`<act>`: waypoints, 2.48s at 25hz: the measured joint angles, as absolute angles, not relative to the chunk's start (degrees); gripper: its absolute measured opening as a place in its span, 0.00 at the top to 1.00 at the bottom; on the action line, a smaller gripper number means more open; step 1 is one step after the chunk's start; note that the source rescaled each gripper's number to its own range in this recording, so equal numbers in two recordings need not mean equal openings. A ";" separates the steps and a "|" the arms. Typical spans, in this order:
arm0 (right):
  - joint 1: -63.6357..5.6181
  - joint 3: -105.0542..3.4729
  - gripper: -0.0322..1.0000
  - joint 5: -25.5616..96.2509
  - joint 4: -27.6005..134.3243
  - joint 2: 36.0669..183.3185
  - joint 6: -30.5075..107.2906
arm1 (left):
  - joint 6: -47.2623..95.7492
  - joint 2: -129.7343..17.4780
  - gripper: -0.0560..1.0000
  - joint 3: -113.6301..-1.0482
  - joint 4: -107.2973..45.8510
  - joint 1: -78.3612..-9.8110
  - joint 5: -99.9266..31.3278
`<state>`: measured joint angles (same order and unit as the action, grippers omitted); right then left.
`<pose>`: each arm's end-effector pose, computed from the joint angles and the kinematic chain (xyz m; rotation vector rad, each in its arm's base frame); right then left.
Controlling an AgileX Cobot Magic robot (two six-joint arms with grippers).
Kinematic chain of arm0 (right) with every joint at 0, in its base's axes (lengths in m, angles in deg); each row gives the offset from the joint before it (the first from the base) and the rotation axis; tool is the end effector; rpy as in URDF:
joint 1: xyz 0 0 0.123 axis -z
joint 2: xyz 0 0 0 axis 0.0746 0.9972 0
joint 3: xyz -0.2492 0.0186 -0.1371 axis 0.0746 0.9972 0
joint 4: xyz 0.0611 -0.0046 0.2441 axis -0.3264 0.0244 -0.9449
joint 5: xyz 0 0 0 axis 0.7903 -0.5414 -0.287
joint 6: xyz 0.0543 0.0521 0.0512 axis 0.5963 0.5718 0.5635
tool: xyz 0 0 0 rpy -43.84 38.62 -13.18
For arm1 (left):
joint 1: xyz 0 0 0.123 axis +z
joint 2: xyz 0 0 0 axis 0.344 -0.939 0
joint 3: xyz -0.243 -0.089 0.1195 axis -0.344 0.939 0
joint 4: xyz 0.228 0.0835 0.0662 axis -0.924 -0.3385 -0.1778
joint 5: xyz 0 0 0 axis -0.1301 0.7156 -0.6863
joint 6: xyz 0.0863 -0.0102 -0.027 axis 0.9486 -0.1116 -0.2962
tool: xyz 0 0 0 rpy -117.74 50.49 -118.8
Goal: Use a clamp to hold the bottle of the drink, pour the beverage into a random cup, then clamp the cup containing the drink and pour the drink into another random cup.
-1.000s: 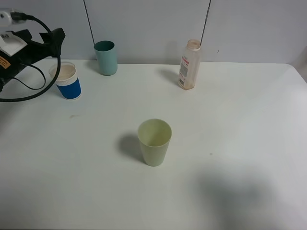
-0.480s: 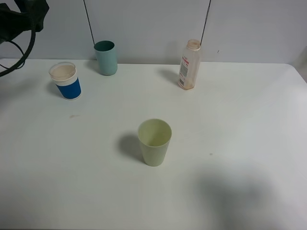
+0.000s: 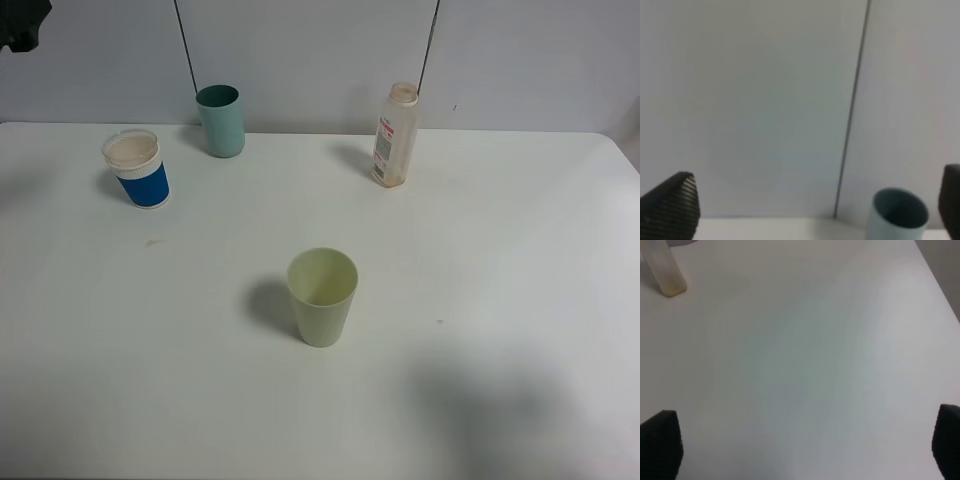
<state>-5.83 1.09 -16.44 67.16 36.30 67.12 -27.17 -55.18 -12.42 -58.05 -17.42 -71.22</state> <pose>-0.0049 -0.0084 0.2755 0.0818 2.0441 -0.0427 0.2640 0.0006 0.2870 -0.0129 1.5768 -0.1440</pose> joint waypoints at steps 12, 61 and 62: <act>-5.83 1.09 0.00 -16.44 67.16 36.30 67.12 | -16.46 -42.45 0.06 -9.79 -49.48 -23.33 -57.00; -5.83 1.09 0.00 -16.44 67.16 36.30 67.12 | -16.30 5.39 0.07 -6.79 -49.78 -23.48 7.27; -5.83 1.09 0.00 -16.44 67.16 36.30 67.12 | -16.30 6.35 0.07 -6.79 -49.91 -23.48 10.54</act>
<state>-5.83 1.09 -16.44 67.16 36.30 67.12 -16.30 6.35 -6.79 -49.91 -23.48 10.54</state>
